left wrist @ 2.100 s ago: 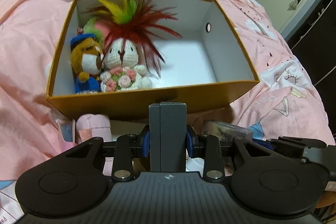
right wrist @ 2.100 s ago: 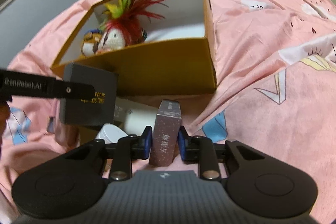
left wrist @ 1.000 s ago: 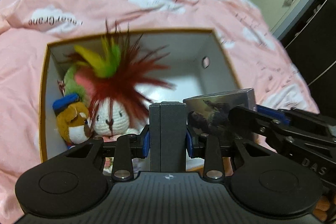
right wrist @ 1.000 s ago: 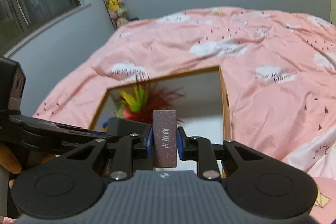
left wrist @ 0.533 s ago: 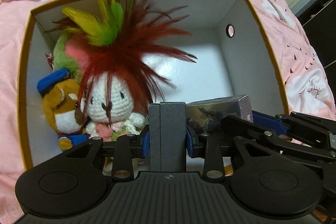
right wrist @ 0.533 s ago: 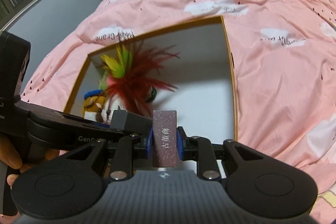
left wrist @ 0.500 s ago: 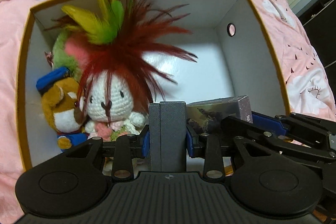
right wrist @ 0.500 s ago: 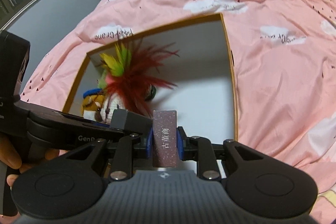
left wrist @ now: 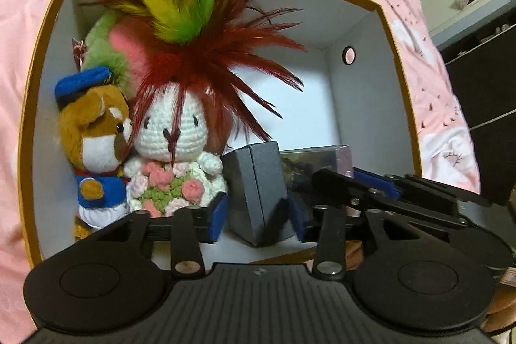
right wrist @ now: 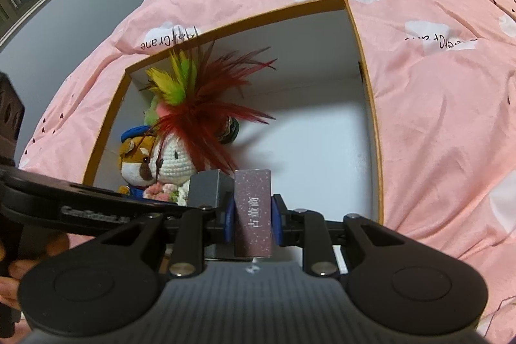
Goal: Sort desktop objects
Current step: 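Lower both boxes into the orange box beside the plush toys and release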
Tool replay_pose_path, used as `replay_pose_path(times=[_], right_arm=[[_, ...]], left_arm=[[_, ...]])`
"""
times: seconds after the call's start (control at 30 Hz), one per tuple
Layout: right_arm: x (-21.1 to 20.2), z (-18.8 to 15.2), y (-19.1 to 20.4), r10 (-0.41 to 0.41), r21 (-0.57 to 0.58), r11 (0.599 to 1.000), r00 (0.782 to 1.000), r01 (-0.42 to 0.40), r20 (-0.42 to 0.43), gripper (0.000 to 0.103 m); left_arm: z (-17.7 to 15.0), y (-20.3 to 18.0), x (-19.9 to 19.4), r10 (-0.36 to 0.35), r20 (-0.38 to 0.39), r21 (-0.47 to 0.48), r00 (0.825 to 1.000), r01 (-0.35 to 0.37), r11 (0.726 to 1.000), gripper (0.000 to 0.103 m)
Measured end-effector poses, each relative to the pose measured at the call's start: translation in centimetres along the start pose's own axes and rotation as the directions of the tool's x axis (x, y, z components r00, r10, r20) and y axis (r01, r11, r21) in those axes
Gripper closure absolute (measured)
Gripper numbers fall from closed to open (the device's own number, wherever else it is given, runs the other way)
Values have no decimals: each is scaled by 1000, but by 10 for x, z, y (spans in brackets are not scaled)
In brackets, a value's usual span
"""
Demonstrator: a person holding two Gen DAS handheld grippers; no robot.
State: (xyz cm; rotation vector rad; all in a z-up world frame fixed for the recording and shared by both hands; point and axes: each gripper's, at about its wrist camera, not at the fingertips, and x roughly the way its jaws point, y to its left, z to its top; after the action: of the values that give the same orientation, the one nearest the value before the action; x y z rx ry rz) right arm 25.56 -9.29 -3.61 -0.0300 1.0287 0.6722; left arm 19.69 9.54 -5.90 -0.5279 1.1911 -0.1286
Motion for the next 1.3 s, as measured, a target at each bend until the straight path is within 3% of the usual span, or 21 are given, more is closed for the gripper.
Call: replay_pose_path(times=[0.23, 0.47, 0.77, 1.1, 1.3], right_arm=[[8, 1, -1, 26, 49, 998, 999, -25, -32, 75], [10, 4, 3, 91, 96, 992, 994, -86, -53, 74], [18, 4, -9, 121, 168, 980, 990, -108, -71, 72], [5, 0, -1, 124, 86, 989, 990, -118, -63, 61], [-14, -5, 2, 107, 5, 994, 994, -107, -35, 61]], left_arm=[[0, 2, -2, -57, 25, 13, 998, 56, 998, 83], [8, -1, -7, 0, 17, 73, 1000, -1, 997, 84], [4, -1, -4, 3, 22, 79, 1000, -5, 997, 84], [-4, 6, -6, -7, 55, 78, 998, 2, 997, 84], [-10, 5, -12, -33, 87, 72, 996, 27, 997, 84]])
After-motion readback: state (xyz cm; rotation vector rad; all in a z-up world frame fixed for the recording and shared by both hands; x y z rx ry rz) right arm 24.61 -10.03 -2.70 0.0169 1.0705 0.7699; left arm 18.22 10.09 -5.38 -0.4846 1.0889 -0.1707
